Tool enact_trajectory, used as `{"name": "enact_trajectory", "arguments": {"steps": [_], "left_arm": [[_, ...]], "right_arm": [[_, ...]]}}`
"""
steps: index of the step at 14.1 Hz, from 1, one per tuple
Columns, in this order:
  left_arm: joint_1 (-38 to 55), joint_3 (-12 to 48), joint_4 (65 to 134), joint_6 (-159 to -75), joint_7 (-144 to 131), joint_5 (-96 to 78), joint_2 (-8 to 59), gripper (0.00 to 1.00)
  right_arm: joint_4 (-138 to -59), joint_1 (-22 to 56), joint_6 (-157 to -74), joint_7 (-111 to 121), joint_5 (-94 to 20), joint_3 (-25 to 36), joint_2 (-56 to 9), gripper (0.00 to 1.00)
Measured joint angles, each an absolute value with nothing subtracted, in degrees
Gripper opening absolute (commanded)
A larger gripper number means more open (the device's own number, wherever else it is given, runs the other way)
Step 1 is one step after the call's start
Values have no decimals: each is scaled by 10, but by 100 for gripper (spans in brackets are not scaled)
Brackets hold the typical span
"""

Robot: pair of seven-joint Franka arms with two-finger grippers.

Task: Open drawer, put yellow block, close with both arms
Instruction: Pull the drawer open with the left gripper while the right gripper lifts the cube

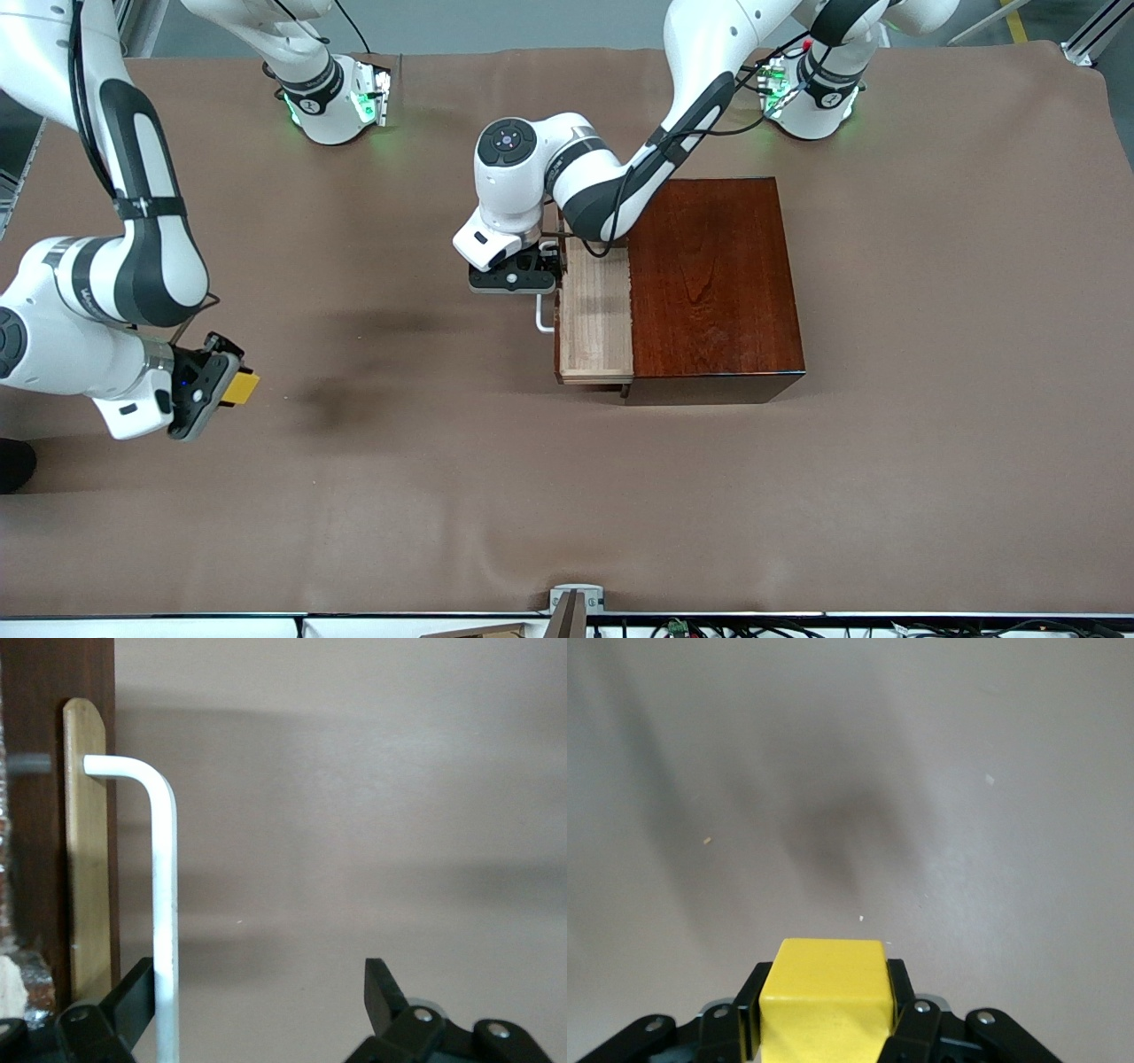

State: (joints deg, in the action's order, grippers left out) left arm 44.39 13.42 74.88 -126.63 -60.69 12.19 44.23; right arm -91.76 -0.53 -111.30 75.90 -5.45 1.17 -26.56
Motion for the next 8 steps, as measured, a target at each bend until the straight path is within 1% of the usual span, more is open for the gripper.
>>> {"name": "enact_trajectory", "arguments": {"steps": [1,4,8], "left_arm": [[445,134,749,-1281,-607,120,446,100],[446,133,748,-1283,-607,120,447,100],[446,133,742,-1322,-607,119,453,100]], "right_arm": [[-918,-6,-1103,802,-55,12,-261,0],[-918,-6,-1084,888,-55,12,-252,0],[-918,0,-1079,930,-55,9,-246,0]]}}
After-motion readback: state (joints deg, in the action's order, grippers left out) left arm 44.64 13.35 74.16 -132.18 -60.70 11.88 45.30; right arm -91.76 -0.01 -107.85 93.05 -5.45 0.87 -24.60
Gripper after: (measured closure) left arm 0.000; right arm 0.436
